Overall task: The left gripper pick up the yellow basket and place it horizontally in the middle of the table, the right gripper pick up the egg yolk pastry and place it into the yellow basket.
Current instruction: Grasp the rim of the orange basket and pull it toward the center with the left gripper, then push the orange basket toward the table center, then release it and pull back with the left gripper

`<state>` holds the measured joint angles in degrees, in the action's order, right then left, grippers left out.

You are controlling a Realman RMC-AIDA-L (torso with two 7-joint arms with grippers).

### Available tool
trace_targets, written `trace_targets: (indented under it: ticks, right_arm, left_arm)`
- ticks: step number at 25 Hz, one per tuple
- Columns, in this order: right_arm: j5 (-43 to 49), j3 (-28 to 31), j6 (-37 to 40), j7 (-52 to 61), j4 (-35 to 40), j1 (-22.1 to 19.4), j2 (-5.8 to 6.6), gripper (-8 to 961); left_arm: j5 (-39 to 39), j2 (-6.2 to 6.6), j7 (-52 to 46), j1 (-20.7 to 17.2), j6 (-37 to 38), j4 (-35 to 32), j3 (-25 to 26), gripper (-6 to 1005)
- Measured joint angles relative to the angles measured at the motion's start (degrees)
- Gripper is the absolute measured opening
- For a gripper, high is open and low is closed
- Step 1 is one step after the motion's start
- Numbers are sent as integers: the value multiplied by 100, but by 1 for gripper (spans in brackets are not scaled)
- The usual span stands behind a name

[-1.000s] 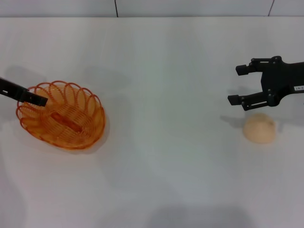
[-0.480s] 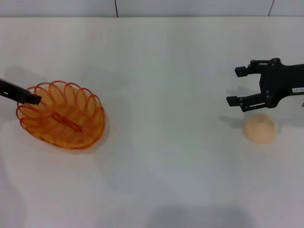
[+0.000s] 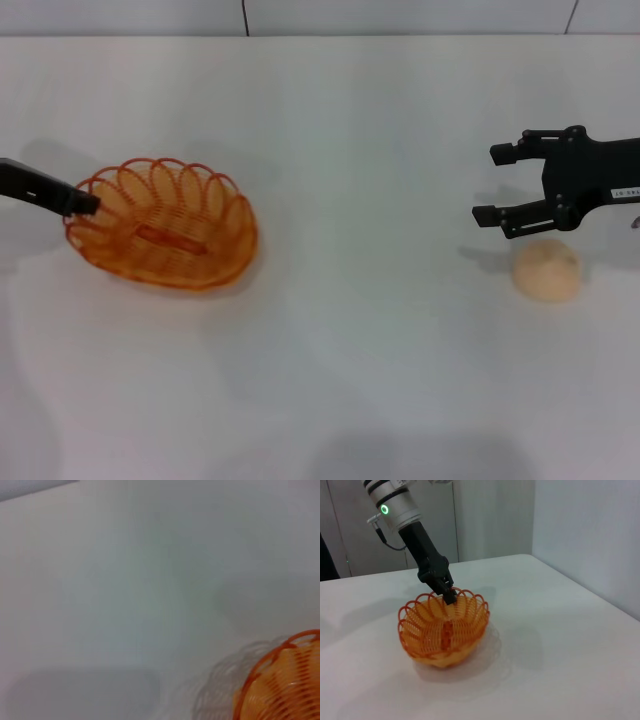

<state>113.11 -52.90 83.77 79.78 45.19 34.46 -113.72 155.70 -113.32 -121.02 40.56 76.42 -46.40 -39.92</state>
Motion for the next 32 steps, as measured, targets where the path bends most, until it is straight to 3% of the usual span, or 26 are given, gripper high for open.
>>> trace_targets:
  ticks: [7, 17, 28, 32]
  right_arm:
    - [0, 0, 16, 10, 13, -1, 29, 800]
    - [-8, 5, 114, 54, 265, -113, 39, 793]
    - [-72, 9, 273, 31, 588, -257, -23, 786]
    - [-83, 3, 294, 1, 590, -231, -26, 784]
  left_arm:
    - [-566, -61, -210, -52, 685, -191, -10, 97]
    - [-785, -414, -1285, -179, 1472, -924, -6, 80]
    - [-1237, -575, -2382, -352, 1330, -1026, -30, 73]
    - [-1326, -599, -2676, -356, 898, -794, -440, 73]
